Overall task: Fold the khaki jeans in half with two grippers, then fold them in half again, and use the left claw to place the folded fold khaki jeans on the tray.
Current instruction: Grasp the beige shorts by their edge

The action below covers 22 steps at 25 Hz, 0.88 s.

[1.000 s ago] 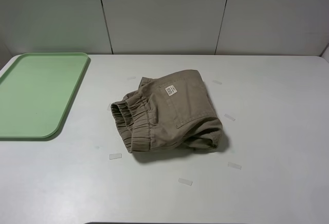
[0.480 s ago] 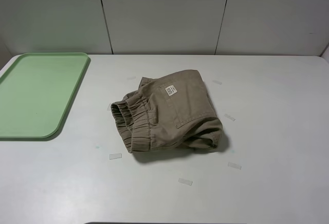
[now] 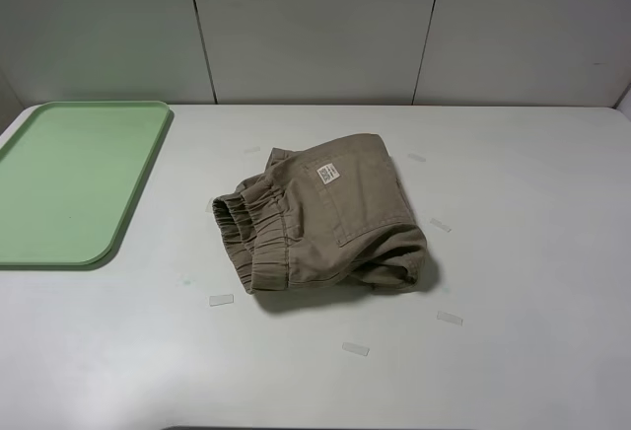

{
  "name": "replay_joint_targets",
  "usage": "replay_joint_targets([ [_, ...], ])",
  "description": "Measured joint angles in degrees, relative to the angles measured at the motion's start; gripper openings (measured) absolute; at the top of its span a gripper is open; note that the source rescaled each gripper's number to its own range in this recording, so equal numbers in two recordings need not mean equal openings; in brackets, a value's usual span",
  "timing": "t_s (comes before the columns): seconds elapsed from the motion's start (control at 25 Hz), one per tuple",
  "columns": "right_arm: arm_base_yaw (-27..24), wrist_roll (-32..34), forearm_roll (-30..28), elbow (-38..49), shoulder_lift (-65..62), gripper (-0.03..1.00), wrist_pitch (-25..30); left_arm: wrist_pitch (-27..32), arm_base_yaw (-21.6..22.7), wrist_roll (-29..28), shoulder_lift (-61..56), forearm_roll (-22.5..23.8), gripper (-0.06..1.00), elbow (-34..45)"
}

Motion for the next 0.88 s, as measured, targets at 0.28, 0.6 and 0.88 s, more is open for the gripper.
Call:
replay_joint_targets([
  [0.28,0.00,0.00,0.00,0.00,0.00,1.00,0.00,-9.71,-6.58,5.97,24.16,-12.50,0.93,-4.40],
  [0.6,0.00,0.00,0.00,0.00,0.00,1.00,0.00,-23.30,-22.69,6.34,44.44,-16.15,0.93,-6.38],
  [0.88,0.00,0.00,0.00,0.00,0.00,1.00,0.00,-33.68,-32.23,-2.08,56.15,-16.34,0.93,-6.56],
])
